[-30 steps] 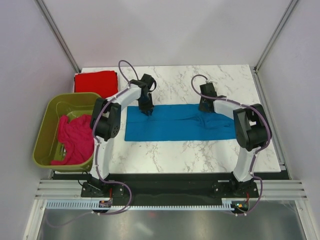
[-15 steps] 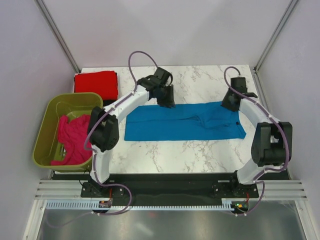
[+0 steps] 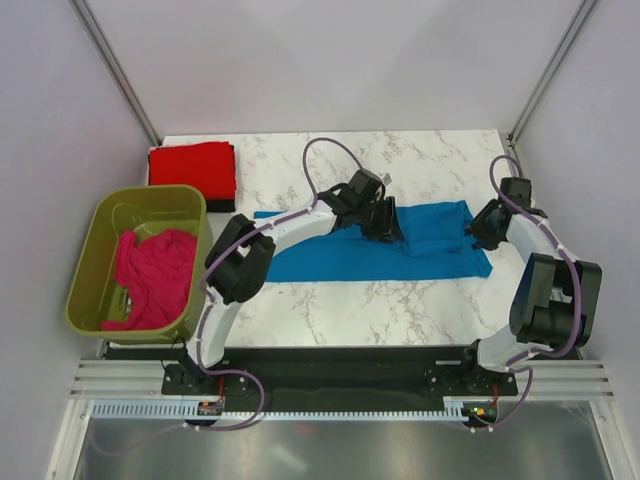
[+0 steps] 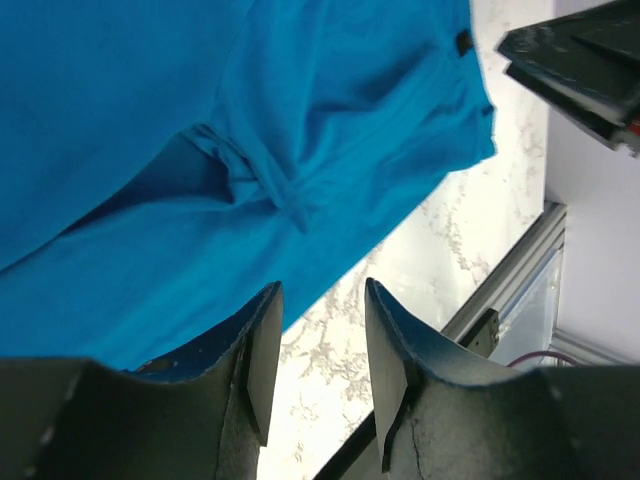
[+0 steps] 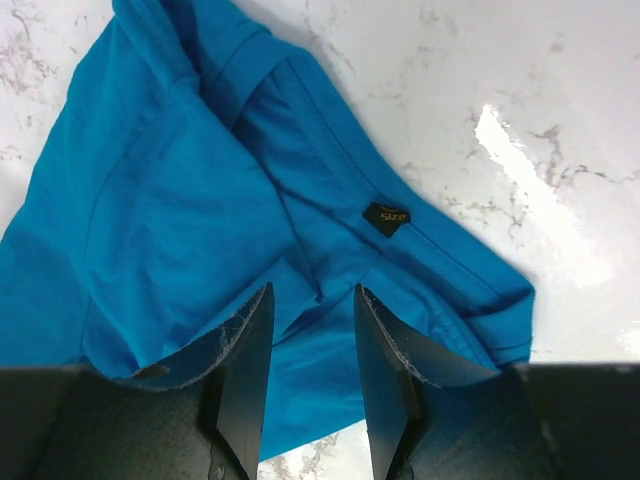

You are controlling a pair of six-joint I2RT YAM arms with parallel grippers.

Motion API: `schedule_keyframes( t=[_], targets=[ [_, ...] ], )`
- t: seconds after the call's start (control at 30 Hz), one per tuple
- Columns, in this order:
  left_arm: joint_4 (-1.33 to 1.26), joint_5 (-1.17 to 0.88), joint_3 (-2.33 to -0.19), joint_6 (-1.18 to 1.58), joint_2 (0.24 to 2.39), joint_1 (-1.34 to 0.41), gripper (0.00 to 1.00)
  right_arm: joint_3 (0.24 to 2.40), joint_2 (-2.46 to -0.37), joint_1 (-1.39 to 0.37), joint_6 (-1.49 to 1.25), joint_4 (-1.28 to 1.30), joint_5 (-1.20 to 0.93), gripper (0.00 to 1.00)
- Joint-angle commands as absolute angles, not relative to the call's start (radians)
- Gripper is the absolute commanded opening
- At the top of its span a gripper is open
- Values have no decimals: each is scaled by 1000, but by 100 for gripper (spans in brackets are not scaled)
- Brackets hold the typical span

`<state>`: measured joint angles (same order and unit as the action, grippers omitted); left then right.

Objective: Fold and stack the t-shirts
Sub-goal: Fold the tshirt

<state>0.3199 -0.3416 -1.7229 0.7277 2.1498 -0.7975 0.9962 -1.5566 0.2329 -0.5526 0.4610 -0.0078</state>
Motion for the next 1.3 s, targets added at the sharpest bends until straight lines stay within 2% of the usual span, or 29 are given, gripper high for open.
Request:
schedule_keyframes(
  t=[0.0, 0.4, 0.73, 0.8, 0.9, 1.13, 1.27],
  targets=[
    [229, -383, -1759, 795, 2206, -811, 47, 976, -1540, 238, -590, 394, -74, 46],
    [195, -385, -1804, 818, 2298, -815, 51, 896, -1572, 238, -630, 282, -126, 47],
    [195, -405, -1810, 839, 2338, -816, 52, 867, -1575, 238, -644, 255, -126, 44],
    [195, -408, -1818, 839, 2339, -816, 50, 865, -1571, 238, -650, 250, -132, 42],
    [195, -422, -1833, 844, 2347, -816, 48, 856, -1562, 238, -656, 238, -136, 33],
    [192, -446, -1853, 859, 2364, -815, 44, 835, -1559, 239, -672, 226, -140, 39],
    [193, -448, -1850, 859, 2361, -815, 35, 828, -1554, 238, -675, 218, -143, 31]
  ],
)
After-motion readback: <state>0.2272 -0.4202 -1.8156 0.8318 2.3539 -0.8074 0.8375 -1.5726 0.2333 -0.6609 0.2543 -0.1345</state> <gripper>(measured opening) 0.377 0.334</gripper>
